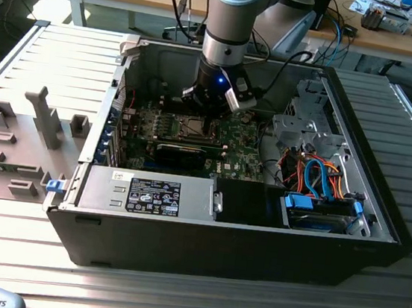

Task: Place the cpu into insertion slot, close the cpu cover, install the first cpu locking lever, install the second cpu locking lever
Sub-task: 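Install the first cpu locking lever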

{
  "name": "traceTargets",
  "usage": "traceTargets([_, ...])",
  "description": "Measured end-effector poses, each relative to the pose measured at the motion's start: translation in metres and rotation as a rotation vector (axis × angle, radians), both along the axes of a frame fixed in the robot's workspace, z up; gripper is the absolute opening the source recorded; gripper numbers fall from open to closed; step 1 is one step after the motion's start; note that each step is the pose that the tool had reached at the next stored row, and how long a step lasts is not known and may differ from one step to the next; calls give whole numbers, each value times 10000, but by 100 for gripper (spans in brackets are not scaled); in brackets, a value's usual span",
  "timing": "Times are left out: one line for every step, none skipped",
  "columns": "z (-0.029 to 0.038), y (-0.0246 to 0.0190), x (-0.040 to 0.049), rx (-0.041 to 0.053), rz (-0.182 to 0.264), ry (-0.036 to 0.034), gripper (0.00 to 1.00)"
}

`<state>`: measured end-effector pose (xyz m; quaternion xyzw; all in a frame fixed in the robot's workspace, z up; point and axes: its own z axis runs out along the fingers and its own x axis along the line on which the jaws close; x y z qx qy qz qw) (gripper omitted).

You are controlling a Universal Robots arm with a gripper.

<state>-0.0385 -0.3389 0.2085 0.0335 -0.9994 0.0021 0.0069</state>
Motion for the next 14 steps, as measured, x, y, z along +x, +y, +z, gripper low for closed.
traceTargets([0, -7, 0, -12, 1, 0, 11])
traceTargets([0, -16, 0, -23, 0, 0, 11])
traceTargets([0, -23, 0, -32, 1, 0, 11])
traceTargets([0, -31, 0, -42, 1, 0, 11])
traceTargets([0, -35, 0, -47, 0, 0, 11])
traceTargets([1, -39, -1, -52, -1, -1, 11])
traceTargets([3, -41, 0, -57, -1, 0, 11])
traceTargets([5, -42, 0, -62, 0, 0, 11])
traceTargets([9, -44, 0, -65, 1, -1, 11])
traceTargets([17, -45, 0, -76, 0, -2, 11])
traceTargets([27, -47, 0, -90, 0, -2, 11])
traceTargets([33, -48, 0, -99, 0, -3, 11])
traceTargets([41, -48, 0, -114, 1, -3, 11])
traceTargets([51, -49, 1, -133, 2, -3, 11])
